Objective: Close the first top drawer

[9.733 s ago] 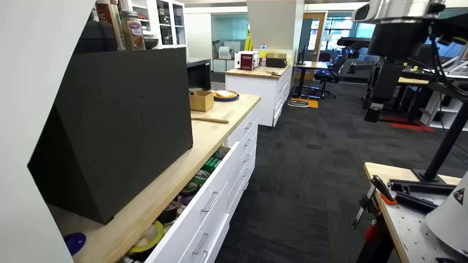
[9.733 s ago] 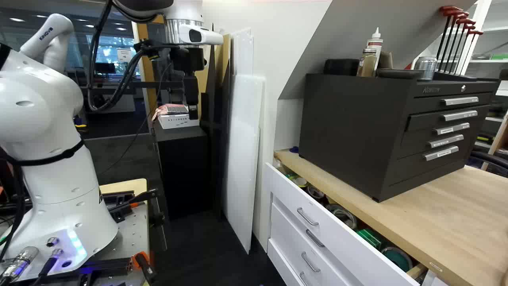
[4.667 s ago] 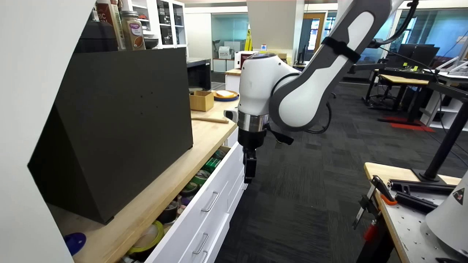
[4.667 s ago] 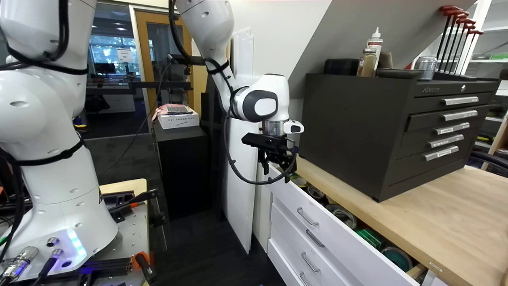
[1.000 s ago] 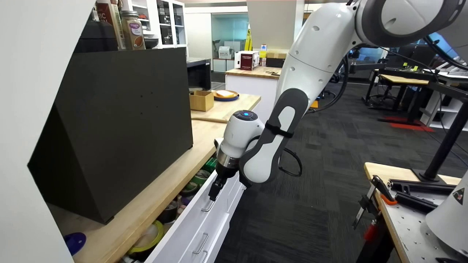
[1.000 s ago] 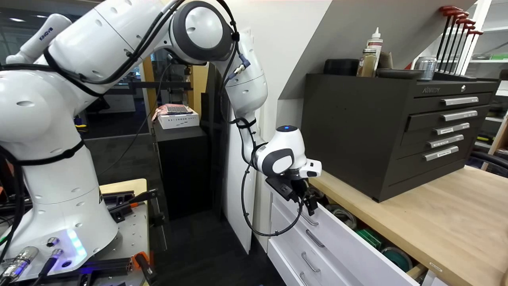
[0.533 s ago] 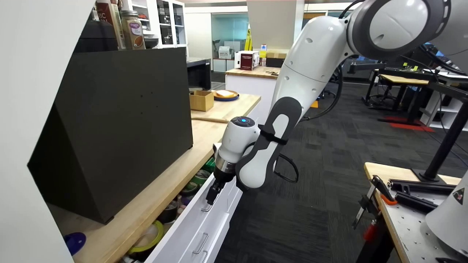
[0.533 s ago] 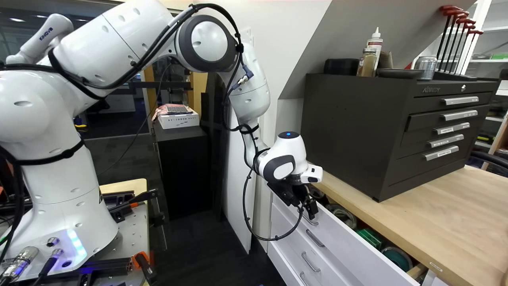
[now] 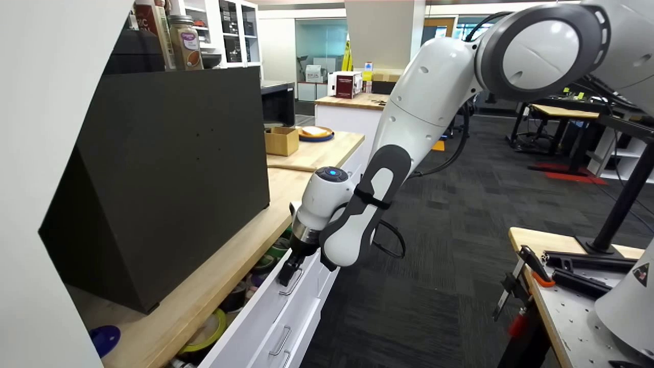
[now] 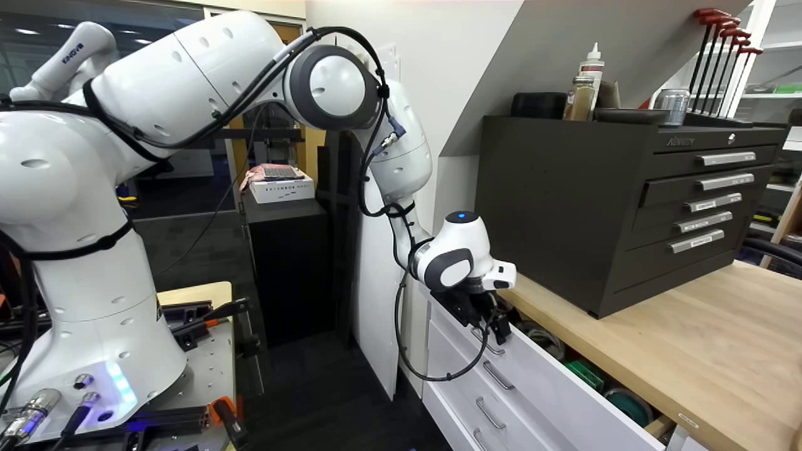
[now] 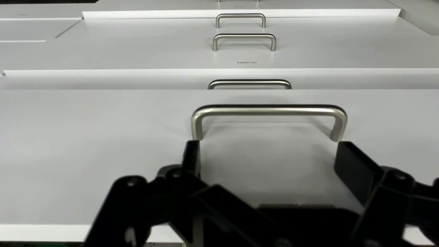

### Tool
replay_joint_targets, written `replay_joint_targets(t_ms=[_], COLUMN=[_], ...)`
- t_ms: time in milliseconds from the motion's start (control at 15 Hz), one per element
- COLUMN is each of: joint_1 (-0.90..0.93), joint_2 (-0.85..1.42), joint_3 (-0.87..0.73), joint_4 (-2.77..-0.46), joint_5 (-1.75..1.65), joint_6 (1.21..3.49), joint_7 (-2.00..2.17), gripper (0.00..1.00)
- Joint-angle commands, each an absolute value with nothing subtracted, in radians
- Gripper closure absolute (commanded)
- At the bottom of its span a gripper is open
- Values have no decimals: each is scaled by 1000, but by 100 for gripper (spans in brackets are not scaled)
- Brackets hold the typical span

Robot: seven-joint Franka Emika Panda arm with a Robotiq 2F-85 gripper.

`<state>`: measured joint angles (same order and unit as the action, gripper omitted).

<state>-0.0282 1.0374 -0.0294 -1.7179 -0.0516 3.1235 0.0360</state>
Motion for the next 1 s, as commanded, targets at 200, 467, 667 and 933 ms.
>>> replay_joint_targets(t_ms=[200, 467, 667, 933], joint_1=[-55, -55, -55, -49], joint_2=[1118, 1157, 1173, 1150], joint_3=[2, 3, 5, 10], joint_4=[-1577, -1498, -1464, -1474], joint_5=[-45, -46, -48, -45], joint_6=[3117, 3108, 3111, 3079], joint_7=[-6, -15, -19, -15], gripper=[0, 0, 0, 0])
